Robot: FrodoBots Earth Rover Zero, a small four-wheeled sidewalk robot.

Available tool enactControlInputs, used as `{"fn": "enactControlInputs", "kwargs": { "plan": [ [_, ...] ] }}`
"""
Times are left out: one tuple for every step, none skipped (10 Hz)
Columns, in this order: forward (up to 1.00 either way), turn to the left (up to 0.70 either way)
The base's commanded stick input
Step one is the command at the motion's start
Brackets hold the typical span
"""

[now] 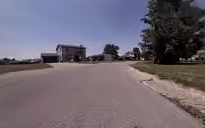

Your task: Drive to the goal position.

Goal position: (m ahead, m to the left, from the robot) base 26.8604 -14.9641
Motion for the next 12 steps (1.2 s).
{"fn": "enactControlInputs", "kwargs": {
  "plan": [
    [0.7, 0.0],
    [0.7, 0.0],
    [0.7, 0.0],
    [0.7, 0.0],
    [0.7, 0.0],
    [0.7, 0.0],
    [0.7, 0.0],
    [0.7, 0.0],
    [0.7, 0.0],
    [0.7, 0.0],
    [0.7, 0.0],
    [0.7, 0.0]
  ]
}}
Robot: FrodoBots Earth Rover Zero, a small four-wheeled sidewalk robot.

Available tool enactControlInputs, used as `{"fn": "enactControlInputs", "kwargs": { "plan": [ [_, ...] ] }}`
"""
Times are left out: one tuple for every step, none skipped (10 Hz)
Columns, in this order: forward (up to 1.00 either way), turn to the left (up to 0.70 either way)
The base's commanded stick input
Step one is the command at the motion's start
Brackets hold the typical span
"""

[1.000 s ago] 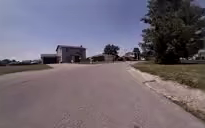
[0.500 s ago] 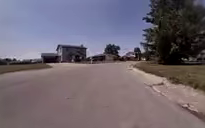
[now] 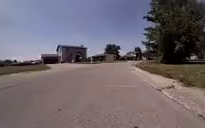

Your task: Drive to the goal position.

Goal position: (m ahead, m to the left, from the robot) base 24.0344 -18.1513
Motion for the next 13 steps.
{"fn": "enactControlInputs", "kwargs": {
  "plan": [
    [0.7, -0.08],
    [0.7, -0.22],
    [0.7, -0.35],
    [0.7, -0.35],
    [0.7, 0.0],
    [0.7, 0.0],
    [0.7, 0.0],
    [0.7, 0.0],
    [0.7, 0.0],
    [0.7, 0.0],
    [0.7, 0.0],
    [0.7, 0.0],
    [0.7, 0.0]
  ]
}}
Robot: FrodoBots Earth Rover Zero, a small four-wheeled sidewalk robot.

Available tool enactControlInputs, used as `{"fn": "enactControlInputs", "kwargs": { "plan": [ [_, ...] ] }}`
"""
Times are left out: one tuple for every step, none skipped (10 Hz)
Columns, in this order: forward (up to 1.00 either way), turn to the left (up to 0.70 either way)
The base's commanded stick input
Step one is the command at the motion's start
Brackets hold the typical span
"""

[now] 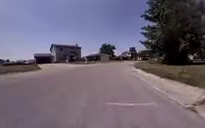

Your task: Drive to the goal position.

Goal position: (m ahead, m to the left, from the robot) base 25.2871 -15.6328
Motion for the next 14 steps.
{"fn": "enactControlInputs", "kwargs": {
  "plan": [
    [0.7, 0.0],
    [0.7, 0.0],
    [0.7, 0.0],
    [0.7, 0.0],
    [0.7, 0.0],
    [0.7, 0.0],
    [0.7, 0.0],
    [0.7, 0.0],
    [0.7, -0.28],
    [0.7, -0.35],
    [0.7, -0.35],
    [0.7, -0.35],
    [0.7, -0.35],
    [0.7, -0.35]
  ]
}}
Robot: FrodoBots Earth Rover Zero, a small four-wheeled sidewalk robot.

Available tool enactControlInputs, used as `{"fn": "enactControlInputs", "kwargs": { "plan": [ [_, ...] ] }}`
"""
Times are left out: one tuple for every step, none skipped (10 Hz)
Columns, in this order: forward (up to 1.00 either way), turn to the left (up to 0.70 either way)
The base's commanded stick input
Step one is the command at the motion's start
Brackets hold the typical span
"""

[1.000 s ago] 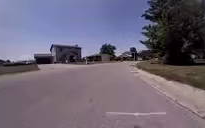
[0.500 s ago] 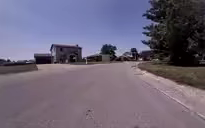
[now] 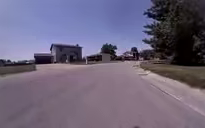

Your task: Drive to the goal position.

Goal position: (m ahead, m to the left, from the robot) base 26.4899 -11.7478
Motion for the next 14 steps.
{"fn": "enactControlInputs", "kwargs": {
  "plan": [
    [0.7, -0.15],
    [0.7, 0.0],
    [0.7, 0.0],
    [0.7, 0.0],
    [0.7, 0.0],
    [0.7, 0.0],
    [0.7, 0.0],
    [0.7, 0.0],
    [0.7, 0.0],
    [0.7, 0.0],
    [0.7, 0.0],
    [0.7, 0.0],
    [0.7, 0.0],
    [0.7, 0.0]
  ]
}}
